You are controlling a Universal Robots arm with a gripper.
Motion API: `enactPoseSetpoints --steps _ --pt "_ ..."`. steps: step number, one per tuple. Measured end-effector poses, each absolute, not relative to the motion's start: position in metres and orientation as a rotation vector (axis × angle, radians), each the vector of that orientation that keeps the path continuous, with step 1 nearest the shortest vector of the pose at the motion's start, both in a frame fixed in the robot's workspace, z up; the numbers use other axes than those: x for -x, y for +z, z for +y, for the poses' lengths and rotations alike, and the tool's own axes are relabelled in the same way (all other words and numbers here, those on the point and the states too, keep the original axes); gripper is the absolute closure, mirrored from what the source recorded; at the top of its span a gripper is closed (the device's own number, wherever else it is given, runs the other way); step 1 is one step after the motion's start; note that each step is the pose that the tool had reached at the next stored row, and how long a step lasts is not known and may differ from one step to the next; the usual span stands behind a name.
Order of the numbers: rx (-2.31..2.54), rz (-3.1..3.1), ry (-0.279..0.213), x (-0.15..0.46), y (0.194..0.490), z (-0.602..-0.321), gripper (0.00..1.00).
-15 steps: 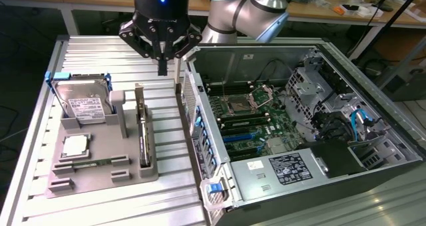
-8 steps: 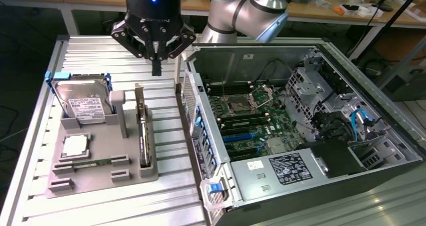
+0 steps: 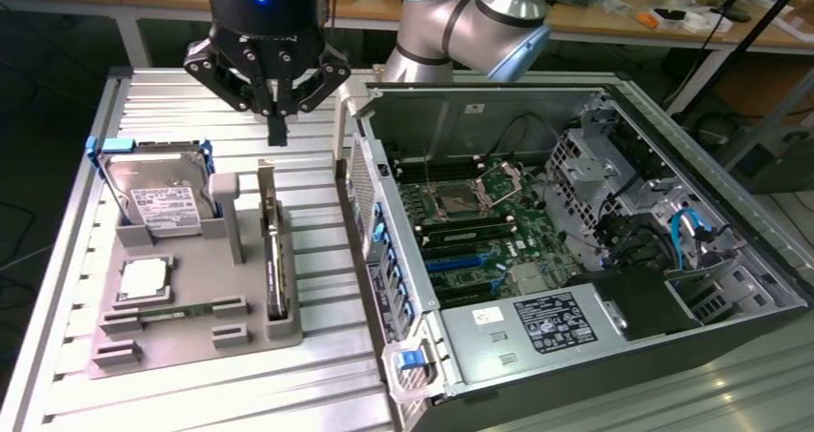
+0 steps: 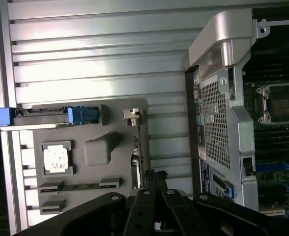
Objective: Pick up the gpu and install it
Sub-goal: 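Reach for the gpu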
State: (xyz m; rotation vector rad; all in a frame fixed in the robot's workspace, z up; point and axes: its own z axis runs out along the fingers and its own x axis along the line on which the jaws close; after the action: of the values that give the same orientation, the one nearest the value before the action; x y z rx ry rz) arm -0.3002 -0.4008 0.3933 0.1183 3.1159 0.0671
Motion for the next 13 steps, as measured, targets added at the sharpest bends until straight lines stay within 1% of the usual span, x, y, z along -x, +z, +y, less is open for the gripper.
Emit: enactPoseSetpoints --steps 13 --pt "-0.118 3.116 0.067 0.323 0.393 -0.401 0.89"
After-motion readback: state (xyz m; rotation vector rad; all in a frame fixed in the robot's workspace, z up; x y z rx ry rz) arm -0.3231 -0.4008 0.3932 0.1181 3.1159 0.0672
